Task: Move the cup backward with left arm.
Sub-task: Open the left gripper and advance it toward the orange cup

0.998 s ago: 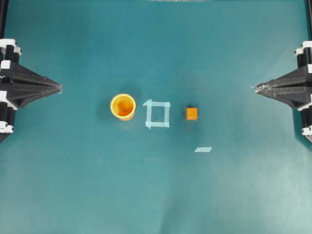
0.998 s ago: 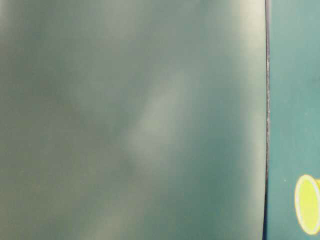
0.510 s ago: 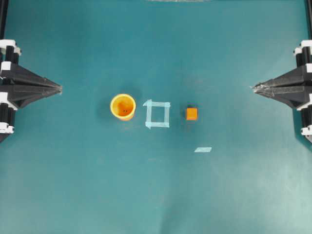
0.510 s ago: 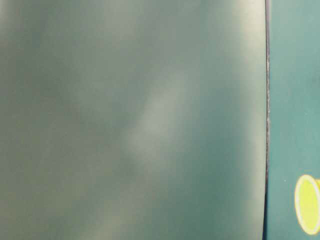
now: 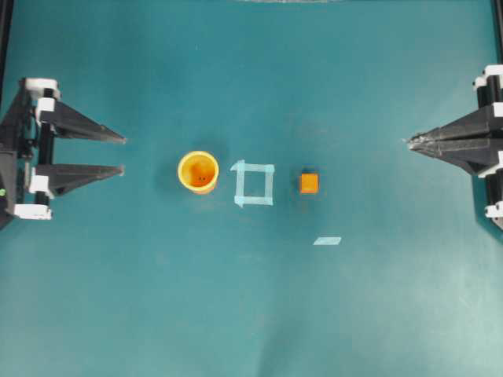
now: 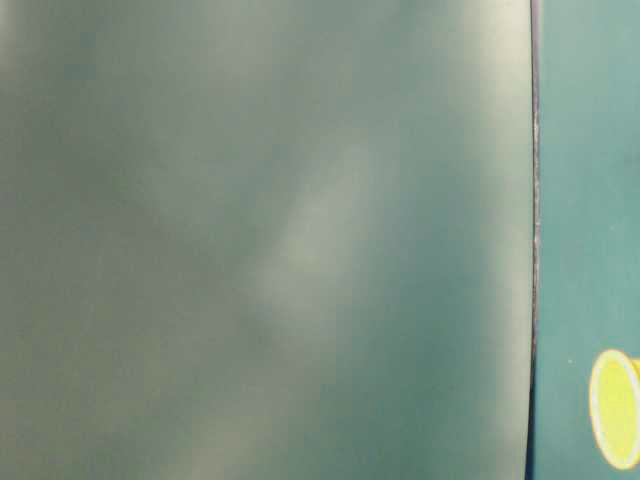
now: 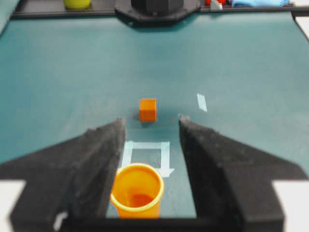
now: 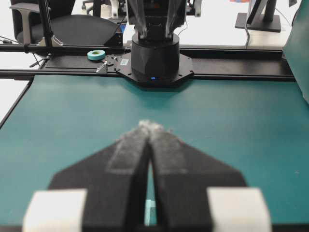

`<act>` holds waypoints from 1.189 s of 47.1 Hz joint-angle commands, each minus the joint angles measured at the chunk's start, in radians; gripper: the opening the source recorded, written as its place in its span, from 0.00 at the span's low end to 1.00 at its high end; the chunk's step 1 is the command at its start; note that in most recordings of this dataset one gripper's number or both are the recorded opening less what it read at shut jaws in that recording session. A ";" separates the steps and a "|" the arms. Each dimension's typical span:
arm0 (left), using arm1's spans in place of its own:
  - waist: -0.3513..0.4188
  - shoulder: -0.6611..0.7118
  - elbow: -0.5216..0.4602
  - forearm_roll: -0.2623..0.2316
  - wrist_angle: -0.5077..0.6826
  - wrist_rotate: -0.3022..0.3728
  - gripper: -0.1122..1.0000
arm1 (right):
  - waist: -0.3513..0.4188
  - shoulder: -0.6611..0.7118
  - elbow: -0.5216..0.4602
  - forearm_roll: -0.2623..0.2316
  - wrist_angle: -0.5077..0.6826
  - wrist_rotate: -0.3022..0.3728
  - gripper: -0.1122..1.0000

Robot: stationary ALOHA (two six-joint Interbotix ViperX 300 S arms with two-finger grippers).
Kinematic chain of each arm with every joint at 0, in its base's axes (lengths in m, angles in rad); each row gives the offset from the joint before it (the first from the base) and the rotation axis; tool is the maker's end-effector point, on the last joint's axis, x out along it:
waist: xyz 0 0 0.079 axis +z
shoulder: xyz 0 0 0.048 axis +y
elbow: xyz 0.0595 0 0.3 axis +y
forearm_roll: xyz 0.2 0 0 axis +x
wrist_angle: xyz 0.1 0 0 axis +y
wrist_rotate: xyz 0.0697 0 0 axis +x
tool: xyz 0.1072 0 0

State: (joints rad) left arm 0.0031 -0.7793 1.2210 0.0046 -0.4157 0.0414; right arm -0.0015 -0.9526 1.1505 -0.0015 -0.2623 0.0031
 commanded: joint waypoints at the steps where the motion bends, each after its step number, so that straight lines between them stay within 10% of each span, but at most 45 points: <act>1: 0.002 0.061 0.009 0.002 -0.080 0.002 0.51 | 0.000 0.006 -0.029 -0.002 -0.003 0.002 0.10; 24: 0.026 0.433 -0.025 0.002 -0.313 0.003 0.77 | 0.002 0.003 -0.032 -0.002 -0.003 -0.002 0.10; 56: 0.081 0.657 -0.012 0.002 -0.407 0.020 0.80 | 0.002 0.002 -0.037 -0.002 -0.003 -0.006 0.10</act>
State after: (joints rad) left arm 0.0859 -0.1273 1.2149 0.0046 -0.8023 0.0598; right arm -0.0015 -0.9541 1.1459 -0.0015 -0.2608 -0.0031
